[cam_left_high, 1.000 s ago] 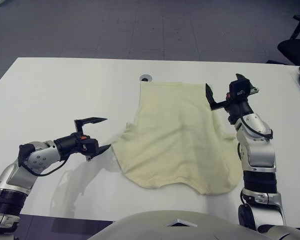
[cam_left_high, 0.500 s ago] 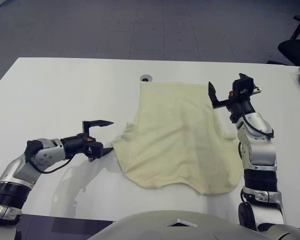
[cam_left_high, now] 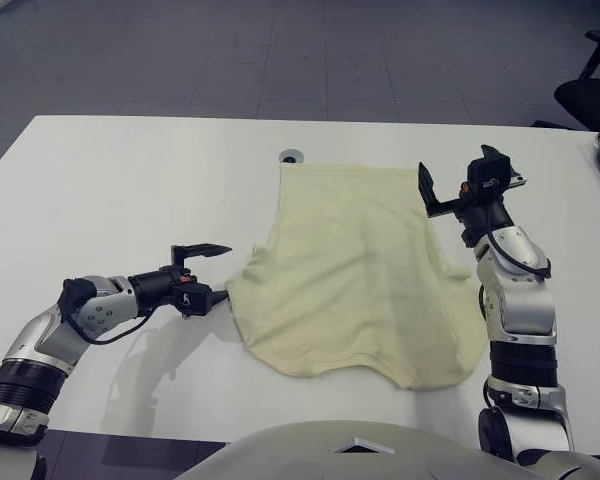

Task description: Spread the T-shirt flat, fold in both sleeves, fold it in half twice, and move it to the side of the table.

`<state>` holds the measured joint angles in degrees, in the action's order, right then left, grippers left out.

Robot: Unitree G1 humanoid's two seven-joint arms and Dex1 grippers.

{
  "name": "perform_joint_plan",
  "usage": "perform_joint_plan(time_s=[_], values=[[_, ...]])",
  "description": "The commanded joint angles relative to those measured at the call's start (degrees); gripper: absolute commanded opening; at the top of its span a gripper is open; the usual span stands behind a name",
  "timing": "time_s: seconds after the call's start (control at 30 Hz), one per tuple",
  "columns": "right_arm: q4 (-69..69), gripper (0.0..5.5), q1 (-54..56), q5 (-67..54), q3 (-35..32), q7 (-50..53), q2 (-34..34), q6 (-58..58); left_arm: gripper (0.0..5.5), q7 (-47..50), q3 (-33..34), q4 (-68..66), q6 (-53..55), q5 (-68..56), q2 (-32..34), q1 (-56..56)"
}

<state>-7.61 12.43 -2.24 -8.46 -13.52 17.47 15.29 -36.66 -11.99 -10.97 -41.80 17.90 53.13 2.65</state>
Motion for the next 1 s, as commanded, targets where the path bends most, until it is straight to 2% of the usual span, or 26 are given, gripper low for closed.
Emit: perform_joint_plan(time_s=[0.03,0.67,1.0], values=[[-0.7,5.40,-0.7,-0.4,0.0,-0.1,0.5,0.5,3.79,-2.5,-2.2,-1.4,1.2,3.3,1.6,-2.0],[-0.9,5.40,-1.0,-0.3,0.4,-0.2,0.5,0.5,0.04,-2.8,-4.3,-3.0,0.7,3.8,1.7,-0.9],[-1.4,5.40,-1.1,-0.4,0.6,-0.4,0.6,0.8,0.01,-3.0,-3.6,-1.9,0.8,2.7,2.4,-1.4]])
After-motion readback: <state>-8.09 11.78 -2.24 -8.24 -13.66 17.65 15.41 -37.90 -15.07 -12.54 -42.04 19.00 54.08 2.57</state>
